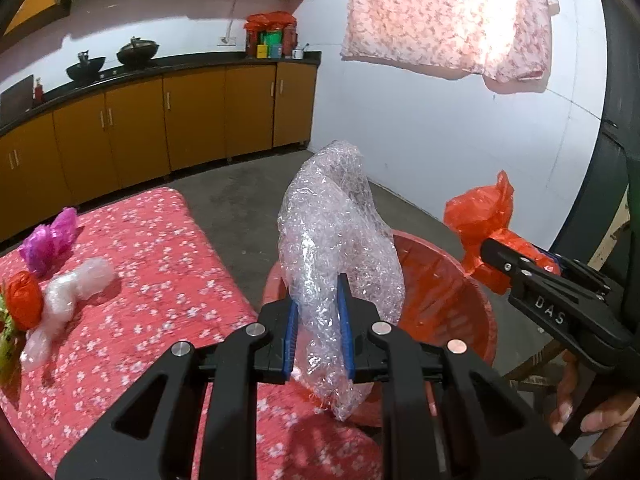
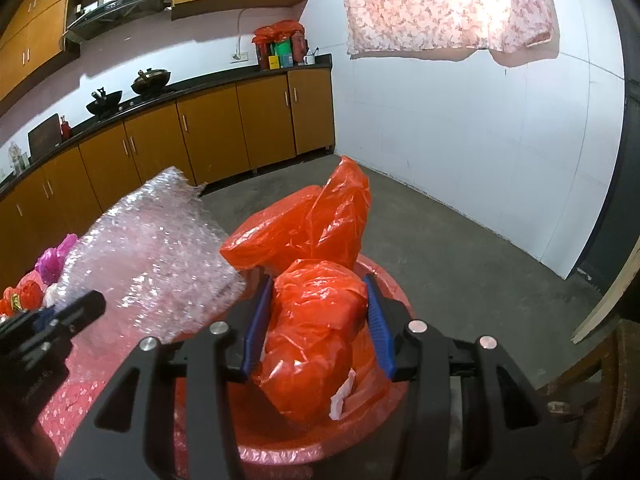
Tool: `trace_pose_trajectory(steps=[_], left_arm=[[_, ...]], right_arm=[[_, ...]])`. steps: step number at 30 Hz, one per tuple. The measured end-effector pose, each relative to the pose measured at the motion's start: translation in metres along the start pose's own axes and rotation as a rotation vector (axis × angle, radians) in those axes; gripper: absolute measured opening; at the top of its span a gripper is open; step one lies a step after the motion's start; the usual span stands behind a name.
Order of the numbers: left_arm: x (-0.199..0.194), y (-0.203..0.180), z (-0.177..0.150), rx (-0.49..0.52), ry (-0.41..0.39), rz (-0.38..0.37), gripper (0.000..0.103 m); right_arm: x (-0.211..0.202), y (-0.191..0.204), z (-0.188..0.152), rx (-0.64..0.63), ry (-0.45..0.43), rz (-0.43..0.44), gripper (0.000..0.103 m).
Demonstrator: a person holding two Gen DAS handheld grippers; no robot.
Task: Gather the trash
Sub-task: 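Open both tools to drop the bag and bubble wrap into the basket, then grasp the green bag with the left tool while the right tool grasps clear plastic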
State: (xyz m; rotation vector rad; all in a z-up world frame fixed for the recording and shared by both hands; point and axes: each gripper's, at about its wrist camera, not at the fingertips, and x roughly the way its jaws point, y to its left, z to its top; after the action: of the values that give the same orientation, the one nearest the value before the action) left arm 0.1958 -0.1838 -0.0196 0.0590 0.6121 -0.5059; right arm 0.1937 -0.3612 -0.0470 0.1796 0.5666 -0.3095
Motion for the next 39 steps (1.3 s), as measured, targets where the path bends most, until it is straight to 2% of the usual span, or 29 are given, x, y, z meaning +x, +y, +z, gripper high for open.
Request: trace_pose_trajectory(steps=[11,13,15,20,22,23,25,28,29,33,38,39], left_arm=[[0.026,-0.016,0.0,0.02,0.038,-0.025,0.019],[0.029,-0.015,-0.001,0.017,0.048,-0.037,0.029],[0.03,-0.013,-0.002,0.012,0.049,-0.028,0.046],[0.028,-0.003,-0.006,-0.012,0.057,-0.011,0.052],[0.022,0.005,-0.008,-0.025,0.048,0.005,0.055],[0.017,0.009,-0.009,-0.028,0.039,0.018,0.059],[0.008,0.015,-0.011,-0.026,0.021,0.042,0.065],[-0.01,0.026,-0.02,-0.015,-0.006,0.095,0.071],[-0.017,0.031,-0.022,-0.014,-0.014,0.116,0.077],[-0.049,0.058,-0.038,-0.031,-0.047,0.226,0.086],[-0.084,0.102,-0.057,-0.07,-0.056,0.375,0.09],[-0.093,0.114,-0.063,-0.073,-0.054,0.424,0.09]], right_arm=[[0.015,-0.015,0.008,0.045,-0.003,0.021,0.046],[0.018,-0.015,0.011,0.065,0.002,0.049,0.048],[0.022,-0.016,0.013,0.084,0.006,0.08,0.052],[0.024,-0.017,0.011,0.086,0.005,0.089,0.062],[0.021,-0.018,0.009,0.085,-0.001,0.082,0.071],[0.018,-0.018,0.008,0.078,-0.011,0.07,0.075],[0.011,-0.015,0.005,0.056,-0.041,0.041,0.09],[0.003,-0.008,0.005,0.024,-0.068,0.021,0.098],[0.001,-0.003,0.003,0.01,-0.072,0.018,0.099],[-0.002,0.024,-0.005,-0.042,-0.055,0.046,0.099],[-0.007,0.08,-0.019,-0.123,-0.051,0.118,0.099],[-0.009,0.088,-0.022,-0.136,-0.049,0.128,0.099]])
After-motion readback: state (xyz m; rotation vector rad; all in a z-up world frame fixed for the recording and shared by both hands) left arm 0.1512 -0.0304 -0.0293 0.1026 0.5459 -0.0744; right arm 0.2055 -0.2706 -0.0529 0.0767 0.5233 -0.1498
